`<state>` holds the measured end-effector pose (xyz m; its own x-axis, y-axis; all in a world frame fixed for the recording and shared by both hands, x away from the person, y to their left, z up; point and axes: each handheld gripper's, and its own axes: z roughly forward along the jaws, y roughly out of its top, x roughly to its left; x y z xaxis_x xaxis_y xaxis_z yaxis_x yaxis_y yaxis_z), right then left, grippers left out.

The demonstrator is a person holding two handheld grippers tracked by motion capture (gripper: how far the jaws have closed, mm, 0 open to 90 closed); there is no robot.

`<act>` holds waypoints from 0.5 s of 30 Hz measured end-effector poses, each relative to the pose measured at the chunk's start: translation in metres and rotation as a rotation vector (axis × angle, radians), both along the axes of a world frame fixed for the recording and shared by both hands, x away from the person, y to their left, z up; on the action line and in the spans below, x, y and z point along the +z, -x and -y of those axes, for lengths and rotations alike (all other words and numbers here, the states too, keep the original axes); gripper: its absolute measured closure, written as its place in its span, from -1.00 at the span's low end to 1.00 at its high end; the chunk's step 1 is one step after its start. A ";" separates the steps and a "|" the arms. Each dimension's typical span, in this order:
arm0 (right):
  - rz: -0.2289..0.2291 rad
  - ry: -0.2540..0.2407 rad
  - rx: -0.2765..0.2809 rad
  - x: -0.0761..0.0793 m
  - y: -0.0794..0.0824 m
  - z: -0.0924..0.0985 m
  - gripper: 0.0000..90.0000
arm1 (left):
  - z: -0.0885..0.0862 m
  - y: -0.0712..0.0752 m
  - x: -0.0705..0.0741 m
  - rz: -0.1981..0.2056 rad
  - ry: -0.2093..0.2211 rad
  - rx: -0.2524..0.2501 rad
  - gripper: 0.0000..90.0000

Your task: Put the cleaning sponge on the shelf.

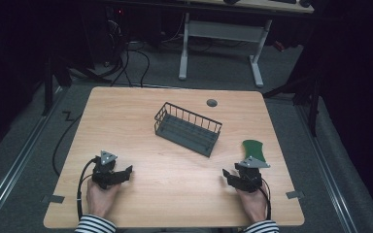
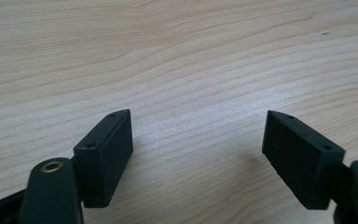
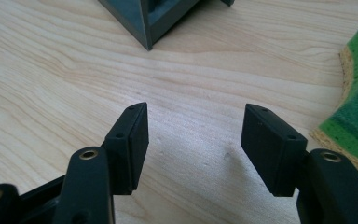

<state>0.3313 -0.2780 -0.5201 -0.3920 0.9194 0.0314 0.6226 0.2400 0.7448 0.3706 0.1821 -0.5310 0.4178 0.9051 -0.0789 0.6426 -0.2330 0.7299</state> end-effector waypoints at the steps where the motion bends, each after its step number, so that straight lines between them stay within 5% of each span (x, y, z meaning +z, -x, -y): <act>1: 0.002 -0.005 0.003 0.004 0.000 0.001 -0.04 | 0.001 -0.001 0.003 -0.002 0.002 -0.010 -0.42; 15: 0.031 -0.110 0.021 0.038 -0.016 0.004 0.04 | 0.014 -0.019 0.034 0.015 0.064 -0.067 -0.31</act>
